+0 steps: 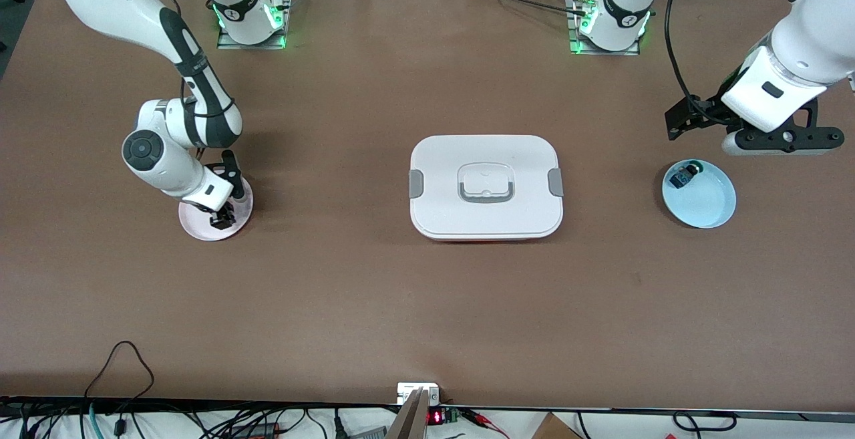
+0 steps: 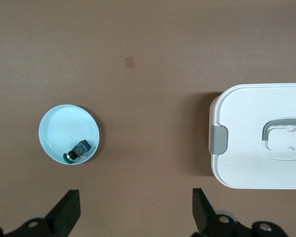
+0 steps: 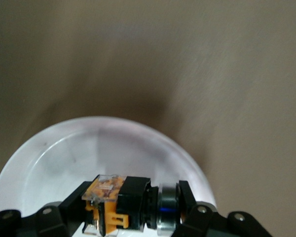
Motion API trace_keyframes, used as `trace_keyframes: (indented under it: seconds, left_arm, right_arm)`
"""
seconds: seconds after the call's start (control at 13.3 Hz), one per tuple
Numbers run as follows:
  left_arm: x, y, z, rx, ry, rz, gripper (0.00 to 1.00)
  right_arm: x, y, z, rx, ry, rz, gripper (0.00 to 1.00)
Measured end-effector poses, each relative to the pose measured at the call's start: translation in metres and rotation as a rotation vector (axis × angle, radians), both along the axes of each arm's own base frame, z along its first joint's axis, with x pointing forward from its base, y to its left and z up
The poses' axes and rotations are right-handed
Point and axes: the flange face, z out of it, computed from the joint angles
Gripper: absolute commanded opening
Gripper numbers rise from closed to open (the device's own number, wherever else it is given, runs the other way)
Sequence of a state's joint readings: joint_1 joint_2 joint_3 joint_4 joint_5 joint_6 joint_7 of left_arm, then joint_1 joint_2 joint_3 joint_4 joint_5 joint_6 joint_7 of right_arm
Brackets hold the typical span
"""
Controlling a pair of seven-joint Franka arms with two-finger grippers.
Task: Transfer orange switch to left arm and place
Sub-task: 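Close the right gripper on the orange switch and lift it, then carry the switch above the box while the left gripper reaches toward it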
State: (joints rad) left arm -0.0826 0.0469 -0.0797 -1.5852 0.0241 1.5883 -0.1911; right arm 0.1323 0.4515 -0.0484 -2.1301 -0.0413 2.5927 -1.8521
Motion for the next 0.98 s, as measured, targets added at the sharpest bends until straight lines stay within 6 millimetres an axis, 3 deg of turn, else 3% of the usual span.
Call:
trace_keyframes:
  seconds: [0.3, 0.68, 0.83, 0.98]
  left_arm:
    - [0.000, 0.000, 0.000, 0.000, 0.000, -0.001, 1.00]
    - [0.000, -0.001, 0.000, 0.000, 0.000, -0.001, 1.00]
    - [-0.001, -0.001, -0.001, 0.001, 0.006, -0.001, 1.00]
    - [-0.005, 0.000, -0.007, 0.006, 0.060, 0.000, 1.00]
  right_arm:
    - [0.026, 0.035, 0.049, 0.091, 0.091, -0.035, 0.00]
    - [0.061, 0.077, 0.145, 0.342, 0.231, -0.147, 0.00]
    - [0.065, 0.089, 0.164, 0.438, 0.280, -0.226, 0.00]
    - [0.063, 0.116, 0.166, 0.543, 0.331, -0.291, 0.00]
